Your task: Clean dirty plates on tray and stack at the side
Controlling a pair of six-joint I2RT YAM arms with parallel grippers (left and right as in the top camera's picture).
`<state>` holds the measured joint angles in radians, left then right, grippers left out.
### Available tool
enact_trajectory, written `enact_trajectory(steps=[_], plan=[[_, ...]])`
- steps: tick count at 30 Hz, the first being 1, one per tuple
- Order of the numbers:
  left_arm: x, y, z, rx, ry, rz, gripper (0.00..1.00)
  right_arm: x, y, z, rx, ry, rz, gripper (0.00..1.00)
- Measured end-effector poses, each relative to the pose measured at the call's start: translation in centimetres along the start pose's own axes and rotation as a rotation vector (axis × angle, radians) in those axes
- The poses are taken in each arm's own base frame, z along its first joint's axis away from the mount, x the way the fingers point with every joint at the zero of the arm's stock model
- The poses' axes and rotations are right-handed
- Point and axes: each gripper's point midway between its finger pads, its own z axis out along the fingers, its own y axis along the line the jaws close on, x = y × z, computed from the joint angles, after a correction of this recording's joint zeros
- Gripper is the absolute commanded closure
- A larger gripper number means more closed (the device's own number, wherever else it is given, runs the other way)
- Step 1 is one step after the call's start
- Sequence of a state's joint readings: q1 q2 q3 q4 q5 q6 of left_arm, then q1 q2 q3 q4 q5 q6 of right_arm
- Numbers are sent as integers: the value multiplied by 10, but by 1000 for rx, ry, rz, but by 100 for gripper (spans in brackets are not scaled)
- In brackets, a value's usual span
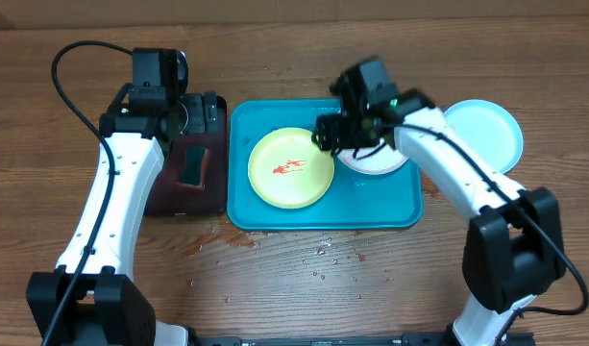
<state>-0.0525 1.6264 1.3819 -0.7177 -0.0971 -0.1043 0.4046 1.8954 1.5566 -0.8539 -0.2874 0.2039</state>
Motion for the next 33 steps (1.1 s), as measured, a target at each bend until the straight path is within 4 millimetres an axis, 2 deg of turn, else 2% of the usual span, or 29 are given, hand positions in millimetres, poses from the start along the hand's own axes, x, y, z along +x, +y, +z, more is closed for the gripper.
enact_trajectory(steps=[1,3,7,10,16,19,24,27,33], plan=[[2,0,0,0,6,1,0,-6,3,-9,2,-8,-18,15],[5,1,0,-2,22,2,0,-17,6,-25,4,-27,-44,0],[12,1,0,-5,51,5,0,-35,7,-45,10,-72,-88,0],[16,2,1,-7,68,6,0,-40,1,-49,17,-84,-88,0],[27,3,21,-26,122,13,0,-43,-29,-58,47,-85,-36,0],[39,7,33,-53,176,25,0,-42,-51,-65,71,-77,14,0],[63,11,47,-82,277,43,0,-43,-78,-74,97,-83,72,0],[74,12,54,-89,323,50,1,-44,-88,-77,108,-90,89,0],[102,15,64,-105,445,66,3,-45,-89,-78,112,-93,88,0]])
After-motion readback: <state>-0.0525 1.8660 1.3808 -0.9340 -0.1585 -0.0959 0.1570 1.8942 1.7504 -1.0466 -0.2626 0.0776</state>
